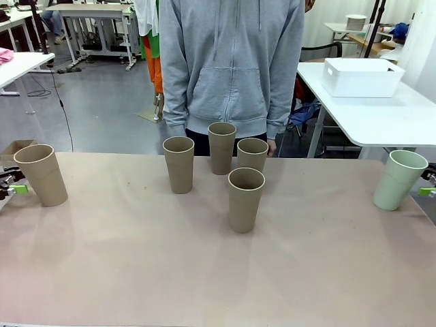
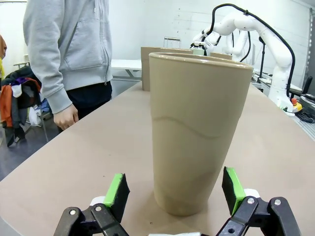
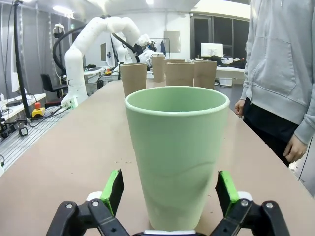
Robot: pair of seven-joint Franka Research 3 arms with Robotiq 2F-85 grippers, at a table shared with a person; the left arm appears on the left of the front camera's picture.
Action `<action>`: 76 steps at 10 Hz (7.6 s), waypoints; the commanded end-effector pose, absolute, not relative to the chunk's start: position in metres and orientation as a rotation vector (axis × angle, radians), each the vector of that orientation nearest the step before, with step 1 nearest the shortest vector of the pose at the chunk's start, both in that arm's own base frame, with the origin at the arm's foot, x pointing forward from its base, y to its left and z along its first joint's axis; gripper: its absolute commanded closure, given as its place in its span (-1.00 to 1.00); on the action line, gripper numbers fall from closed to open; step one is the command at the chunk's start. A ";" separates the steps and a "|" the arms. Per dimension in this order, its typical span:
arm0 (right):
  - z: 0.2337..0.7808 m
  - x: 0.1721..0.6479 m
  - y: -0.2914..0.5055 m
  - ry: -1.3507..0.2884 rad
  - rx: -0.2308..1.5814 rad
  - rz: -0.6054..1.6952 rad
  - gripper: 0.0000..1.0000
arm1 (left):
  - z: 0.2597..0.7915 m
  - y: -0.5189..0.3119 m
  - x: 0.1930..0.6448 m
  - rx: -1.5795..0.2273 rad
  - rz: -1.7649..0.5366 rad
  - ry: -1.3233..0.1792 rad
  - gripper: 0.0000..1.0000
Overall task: Stack the cups and store them in the basket.
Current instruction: Pick up two Reusable plastic cups , one in each hand, then place the stack of Reusable plastic cups into the Pantry Basket.
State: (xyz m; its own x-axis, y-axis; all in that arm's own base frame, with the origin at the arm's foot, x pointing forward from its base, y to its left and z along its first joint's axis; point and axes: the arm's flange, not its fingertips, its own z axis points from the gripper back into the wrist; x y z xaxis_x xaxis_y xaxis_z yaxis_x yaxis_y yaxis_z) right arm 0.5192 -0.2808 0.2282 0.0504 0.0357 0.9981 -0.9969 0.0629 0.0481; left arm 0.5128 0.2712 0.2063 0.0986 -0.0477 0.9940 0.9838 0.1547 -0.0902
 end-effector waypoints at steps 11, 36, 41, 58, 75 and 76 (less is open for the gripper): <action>0.228 0.514 -0.249 -1.177 1.144 1.134 -1.00 | 0.206 0.259 0.518 -1.141 -1.090 -1.235 -1.00; 0.222 0.510 -0.194 -1.117 1.167 1.082 -0.85 | 0.205 0.152 0.477 -1.172 -1.123 -1.308 -0.86; 0.223 0.511 -0.195 -1.167 1.206 1.118 -0.11 | 0.206 0.156 0.476 -1.158 -1.115 -1.323 0.15; 0.340 0.368 -0.049 -1.225 1.042 0.989 -0.68 | 0.344 0.027 0.365 -1.175 -1.171 -1.301 -0.68; 0.336 0.364 -0.061 -1.219 1.073 1.001 -0.68 | 0.341 0.017 0.356 -1.224 -1.230 -1.290 -0.68; 0.336 0.364 -0.061 -1.219 1.073 1.001 -0.68 | 0.341 0.017 0.356 -1.224 -1.230 -1.290 -0.68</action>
